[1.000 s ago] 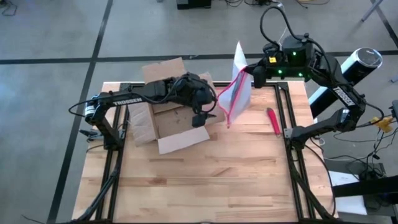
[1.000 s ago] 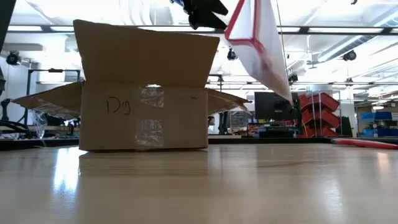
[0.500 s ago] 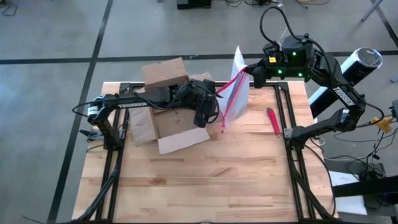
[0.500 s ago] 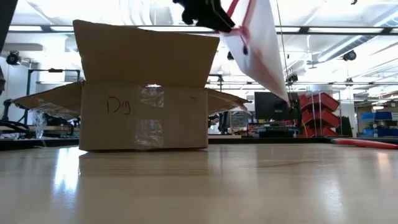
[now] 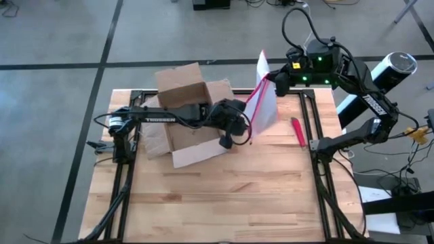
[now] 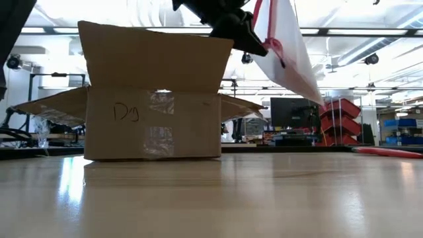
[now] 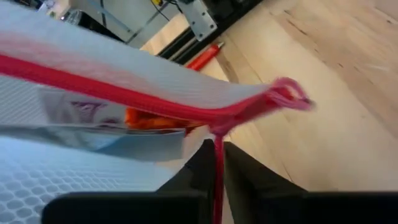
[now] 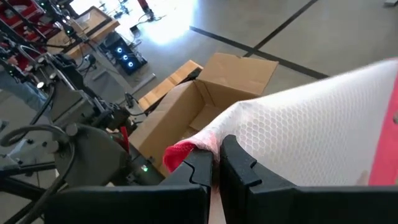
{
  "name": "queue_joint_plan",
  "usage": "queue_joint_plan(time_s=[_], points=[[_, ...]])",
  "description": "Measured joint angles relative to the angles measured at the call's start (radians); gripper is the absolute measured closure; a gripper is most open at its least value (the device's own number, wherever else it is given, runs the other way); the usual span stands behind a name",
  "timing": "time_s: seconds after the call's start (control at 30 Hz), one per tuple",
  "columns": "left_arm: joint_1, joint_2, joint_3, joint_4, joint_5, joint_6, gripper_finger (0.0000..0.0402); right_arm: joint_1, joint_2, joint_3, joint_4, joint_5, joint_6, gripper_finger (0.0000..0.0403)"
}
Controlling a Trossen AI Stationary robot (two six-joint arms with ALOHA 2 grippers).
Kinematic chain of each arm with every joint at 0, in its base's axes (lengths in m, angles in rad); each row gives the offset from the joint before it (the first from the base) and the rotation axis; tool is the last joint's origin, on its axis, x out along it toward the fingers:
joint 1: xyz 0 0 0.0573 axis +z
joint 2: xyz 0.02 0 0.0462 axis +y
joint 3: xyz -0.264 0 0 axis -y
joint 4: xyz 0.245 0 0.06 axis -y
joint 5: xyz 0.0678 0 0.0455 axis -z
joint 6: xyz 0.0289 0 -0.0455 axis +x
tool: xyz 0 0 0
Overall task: Unpack boxes
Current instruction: Close the zip bag
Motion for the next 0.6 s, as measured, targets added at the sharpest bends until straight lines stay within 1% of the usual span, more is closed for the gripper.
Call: queue_joint_plan(time_s=[0.13,0.27,0.43,0.6], points=[[0.000,-0.017,0.000,0.011,0.000,-0.026,0.0399,0.000,0.000,0.000,0.005,0.000,-0.039,0.0403],[0.000,-0.040,0.028,0.001,0.004,-0.042,0.0401,0.000,0.000,0.001,0.007,0.000,-0.077,0.0403],[-0.001,-0.078,0.090,-0.008,0.035,-0.064,0.0401,0.000,-0.001,0.001,0.005,0.008,-0.135,0.0403],[-0.002,-0.101,0.168,-0.049,0.039,-0.065,0.0401,0.000,0.002,0.001,0.002,0.028,-0.199,0.0403]])
